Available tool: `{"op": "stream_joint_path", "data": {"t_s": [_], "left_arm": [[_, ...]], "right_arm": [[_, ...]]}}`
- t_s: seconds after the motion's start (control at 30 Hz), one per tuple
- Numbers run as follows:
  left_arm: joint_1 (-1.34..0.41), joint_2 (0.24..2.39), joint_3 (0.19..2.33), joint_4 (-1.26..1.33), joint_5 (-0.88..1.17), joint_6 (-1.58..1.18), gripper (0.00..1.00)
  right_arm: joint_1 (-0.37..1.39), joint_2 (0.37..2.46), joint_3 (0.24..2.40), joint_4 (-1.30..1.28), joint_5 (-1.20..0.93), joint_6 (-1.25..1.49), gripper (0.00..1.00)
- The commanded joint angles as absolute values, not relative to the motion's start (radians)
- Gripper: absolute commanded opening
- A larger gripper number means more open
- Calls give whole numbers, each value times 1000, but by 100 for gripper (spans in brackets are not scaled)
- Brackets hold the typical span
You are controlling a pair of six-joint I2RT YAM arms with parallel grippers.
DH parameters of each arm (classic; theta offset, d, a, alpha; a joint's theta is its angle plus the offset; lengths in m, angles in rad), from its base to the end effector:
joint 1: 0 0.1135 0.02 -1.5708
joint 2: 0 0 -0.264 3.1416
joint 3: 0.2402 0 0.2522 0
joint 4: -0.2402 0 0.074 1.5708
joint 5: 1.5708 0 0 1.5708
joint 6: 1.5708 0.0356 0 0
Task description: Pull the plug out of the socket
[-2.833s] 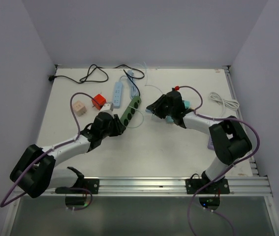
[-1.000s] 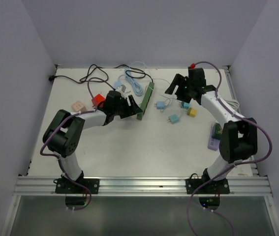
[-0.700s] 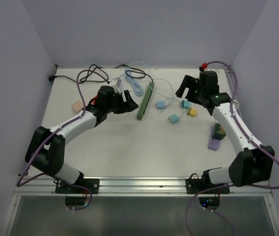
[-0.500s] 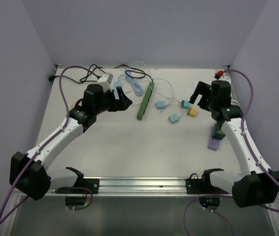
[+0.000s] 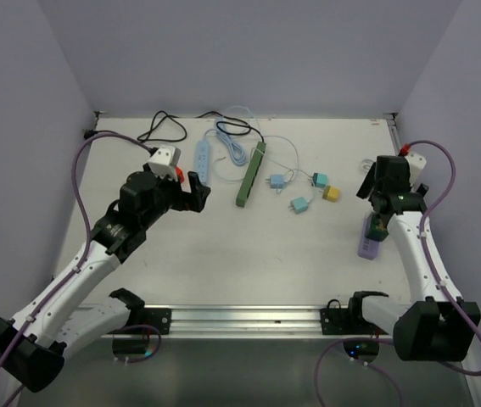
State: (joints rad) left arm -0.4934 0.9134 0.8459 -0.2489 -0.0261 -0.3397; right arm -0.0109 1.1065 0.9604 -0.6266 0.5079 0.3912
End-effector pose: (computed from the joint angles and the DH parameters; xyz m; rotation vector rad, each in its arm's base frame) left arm 0.1865 -0.0992 0.3317 0.1296 1.9195 -0.5412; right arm 0.2279 -0.0198 0.2999 0.6884 2.1484 -0.3929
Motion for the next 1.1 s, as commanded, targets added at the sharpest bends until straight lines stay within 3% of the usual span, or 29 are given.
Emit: {"op": "stream_joint_path", "data": {"t_s": [0.0, 0.13, 0.83, 1.07], "left_arm": [[-544, 875, 839, -250, -130, -275, 100], [-621, 839, 836, -252, -181, -255, 100], [-672, 802, 839, -256, -179, -239, 99], [-675, 795, 839, -256, -176, -236, 100]], "right_arm": [[-49, 1135, 956, -652, 584, 390, 99], [-63, 1203, 954, -643, 548, 376, 99], [-130, 1416, 939, -497, 316, 273, 97], [-130, 1428, 945, -505, 301, 267, 71]]}}
